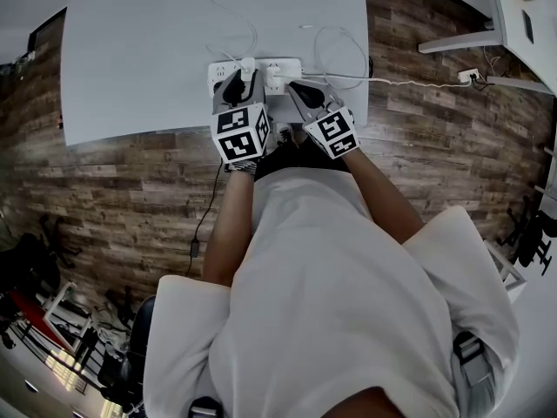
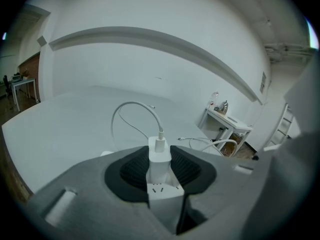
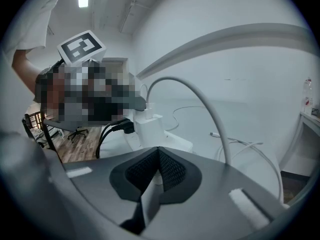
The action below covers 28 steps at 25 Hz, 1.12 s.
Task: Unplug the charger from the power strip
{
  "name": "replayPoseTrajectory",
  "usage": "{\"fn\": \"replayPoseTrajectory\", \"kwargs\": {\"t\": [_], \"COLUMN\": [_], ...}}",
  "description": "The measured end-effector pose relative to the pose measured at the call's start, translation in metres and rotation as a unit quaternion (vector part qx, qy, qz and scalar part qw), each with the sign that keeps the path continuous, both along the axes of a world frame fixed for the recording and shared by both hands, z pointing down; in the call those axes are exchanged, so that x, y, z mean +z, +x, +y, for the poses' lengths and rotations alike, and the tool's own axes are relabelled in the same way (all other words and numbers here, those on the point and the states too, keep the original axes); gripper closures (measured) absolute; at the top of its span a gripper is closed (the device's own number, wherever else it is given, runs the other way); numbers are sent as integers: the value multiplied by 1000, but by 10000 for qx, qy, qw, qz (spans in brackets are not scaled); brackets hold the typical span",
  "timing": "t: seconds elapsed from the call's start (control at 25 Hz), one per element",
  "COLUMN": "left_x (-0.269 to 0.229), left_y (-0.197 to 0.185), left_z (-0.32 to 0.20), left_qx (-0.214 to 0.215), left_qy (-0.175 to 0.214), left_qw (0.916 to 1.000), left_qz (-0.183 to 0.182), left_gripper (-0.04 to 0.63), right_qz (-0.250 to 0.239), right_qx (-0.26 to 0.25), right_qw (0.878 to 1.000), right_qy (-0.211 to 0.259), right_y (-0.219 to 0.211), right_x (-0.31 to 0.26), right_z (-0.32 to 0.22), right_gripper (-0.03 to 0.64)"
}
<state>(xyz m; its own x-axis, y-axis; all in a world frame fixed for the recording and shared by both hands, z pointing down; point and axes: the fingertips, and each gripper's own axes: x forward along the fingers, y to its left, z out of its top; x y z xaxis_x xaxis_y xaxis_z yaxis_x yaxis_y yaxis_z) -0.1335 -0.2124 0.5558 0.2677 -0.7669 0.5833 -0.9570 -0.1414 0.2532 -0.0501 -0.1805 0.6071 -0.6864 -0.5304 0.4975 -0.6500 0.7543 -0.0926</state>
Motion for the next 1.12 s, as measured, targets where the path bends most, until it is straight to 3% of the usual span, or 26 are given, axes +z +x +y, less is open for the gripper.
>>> {"fn": "replayPoseTrajectory", "kwargs": {"t": [0.08,0.24,0.32,0.6,0.96,1.12], "left_x": [0,-1,-1,-2,-2,-2], "left_y": [2,6,9,10,2,5], "left_z": [1,5,6,6,3,3], "left_qx": [87,535,649,665,317,382], "left_qy": [20,168,205,214,72,100], "left_qw": [9998,9924,9894,9891,9974,9959], "left_qz": [-165,-1093,-1280,-1298,-645,-814], "left_gripper": [456,456,456,456,456,456], "right_qz": [1,0,2,-5,-3,-5], "right_qx": [1,4,-1,-4,-10,-24], "right_qw": [10000,10000,10000,10000,10000,10000], "right_qy": [-2,12,9,19,-9,-15], "right_y": [1,-2,-2,-2,-3,-1], "right_x": [0,-1,-1,-2,-2,-2], "right_z": [1,1,1,1,0,-1], "right_gripper": [615,615,615,615,615,615]}}
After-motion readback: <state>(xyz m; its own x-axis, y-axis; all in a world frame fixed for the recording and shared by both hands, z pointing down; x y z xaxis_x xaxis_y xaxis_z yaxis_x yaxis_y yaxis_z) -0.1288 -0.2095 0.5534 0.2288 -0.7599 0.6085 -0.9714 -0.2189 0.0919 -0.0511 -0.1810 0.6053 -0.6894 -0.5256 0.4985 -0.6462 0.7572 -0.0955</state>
